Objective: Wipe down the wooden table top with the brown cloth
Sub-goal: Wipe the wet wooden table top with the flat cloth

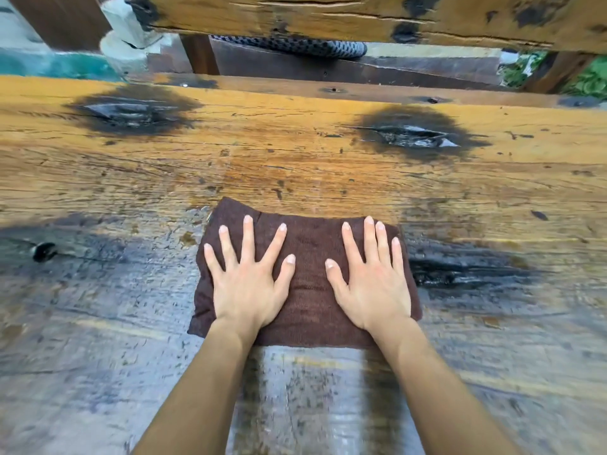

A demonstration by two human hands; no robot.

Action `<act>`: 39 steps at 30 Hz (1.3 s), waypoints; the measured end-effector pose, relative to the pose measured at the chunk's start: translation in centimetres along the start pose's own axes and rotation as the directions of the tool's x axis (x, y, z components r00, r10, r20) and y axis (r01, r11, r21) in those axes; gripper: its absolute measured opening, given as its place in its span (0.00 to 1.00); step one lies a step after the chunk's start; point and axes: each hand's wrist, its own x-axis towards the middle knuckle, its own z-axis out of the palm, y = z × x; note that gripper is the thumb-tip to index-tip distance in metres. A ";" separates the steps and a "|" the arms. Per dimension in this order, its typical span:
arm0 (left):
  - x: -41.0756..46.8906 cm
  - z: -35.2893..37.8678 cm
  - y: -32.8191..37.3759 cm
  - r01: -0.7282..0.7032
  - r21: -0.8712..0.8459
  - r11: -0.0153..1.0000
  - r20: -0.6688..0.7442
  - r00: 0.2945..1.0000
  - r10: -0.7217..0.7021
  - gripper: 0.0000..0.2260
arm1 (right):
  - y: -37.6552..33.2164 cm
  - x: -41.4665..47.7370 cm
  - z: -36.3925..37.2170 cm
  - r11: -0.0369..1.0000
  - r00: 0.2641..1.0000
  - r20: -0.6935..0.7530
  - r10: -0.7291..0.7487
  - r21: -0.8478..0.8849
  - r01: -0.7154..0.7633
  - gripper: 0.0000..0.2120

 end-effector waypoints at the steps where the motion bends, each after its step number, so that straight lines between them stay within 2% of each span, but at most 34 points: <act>1: -1.4 0.1 -0.1 0.003 0.000 1.000 0.002 1.000 -0.003 0.28 | -0.1 -1.3 0.2 1.000 1.000 0.005 0.001 0.001 -0.001 0.37; 17: -20.9 1.8 -4.7 0.007 0.022 1.000 0.005 1.000 -0.008 0.28 | -3.8 -20.7 2.5 1.000 1.000 0.028 -0.008 0.005 0.008 0.36; 27: -27.5 1.8 -7.3 0.008 0.043 0.999 -0.005 1.000 -0.007 0.28 | -6.3 -26.5 3.9 0.997 0.999 -0.029 -0.046 -0.055 0.045 0.36; 39: -34.2 0.9 -9.9 -0.018 0.045 0.999 0.044 0.999 0.016 0.29 | -9.3 -33.3 4.6 0.998 0.995 -0.072 -0.065 -0.025 0.063 0.38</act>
